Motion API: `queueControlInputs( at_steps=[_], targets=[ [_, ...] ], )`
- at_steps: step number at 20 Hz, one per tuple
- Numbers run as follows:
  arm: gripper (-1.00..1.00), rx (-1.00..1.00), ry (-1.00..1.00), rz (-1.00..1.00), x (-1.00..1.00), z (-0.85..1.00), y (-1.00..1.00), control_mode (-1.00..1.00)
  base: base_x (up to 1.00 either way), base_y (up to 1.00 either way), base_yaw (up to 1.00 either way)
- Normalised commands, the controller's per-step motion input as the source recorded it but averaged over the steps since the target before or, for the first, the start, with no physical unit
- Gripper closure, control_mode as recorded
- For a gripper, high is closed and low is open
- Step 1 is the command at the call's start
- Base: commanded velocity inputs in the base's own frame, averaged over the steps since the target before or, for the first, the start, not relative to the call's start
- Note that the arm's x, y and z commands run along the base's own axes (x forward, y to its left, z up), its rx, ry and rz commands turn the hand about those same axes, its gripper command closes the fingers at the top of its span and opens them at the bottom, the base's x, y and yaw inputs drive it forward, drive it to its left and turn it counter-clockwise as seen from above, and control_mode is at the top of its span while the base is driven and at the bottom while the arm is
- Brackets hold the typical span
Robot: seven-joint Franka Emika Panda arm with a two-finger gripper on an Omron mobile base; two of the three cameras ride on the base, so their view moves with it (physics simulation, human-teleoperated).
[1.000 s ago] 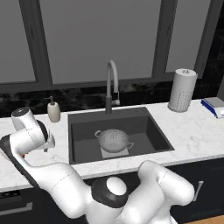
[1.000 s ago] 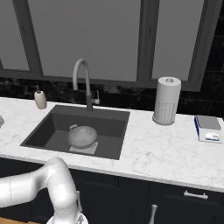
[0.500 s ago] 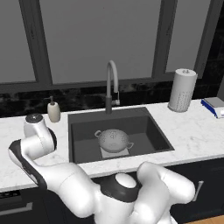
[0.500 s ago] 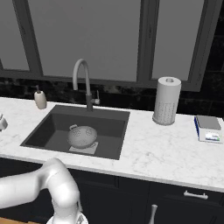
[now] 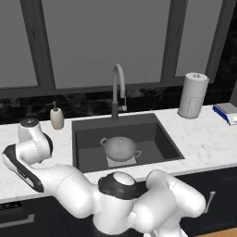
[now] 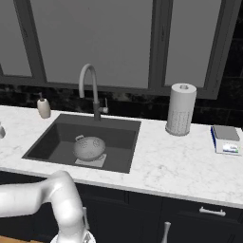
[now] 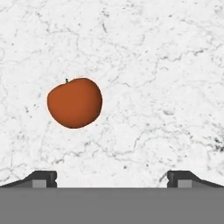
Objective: Put the colander in the sink, put the orange in the colander, and turn on the sink faucet and pour water over the colander.
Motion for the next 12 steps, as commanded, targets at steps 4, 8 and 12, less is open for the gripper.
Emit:
queueControlInputs(
  at_steps=[4,8,12],
  targets=[
    [-1.0,-0.05,0.0,0.04,0.21,-0.06,0.21,-1.0,0.0,0.0,0.0],
    [-1.0,-0.07,0.0,0.04,0.15,-0.21,0.3,-1.0,0.0,0.0,0.0],
    [-1.0,-0.06,0.0,0.08,0.04,-0.26,0.21,-1.0,0.0,0.0,0.0]
  ],
)
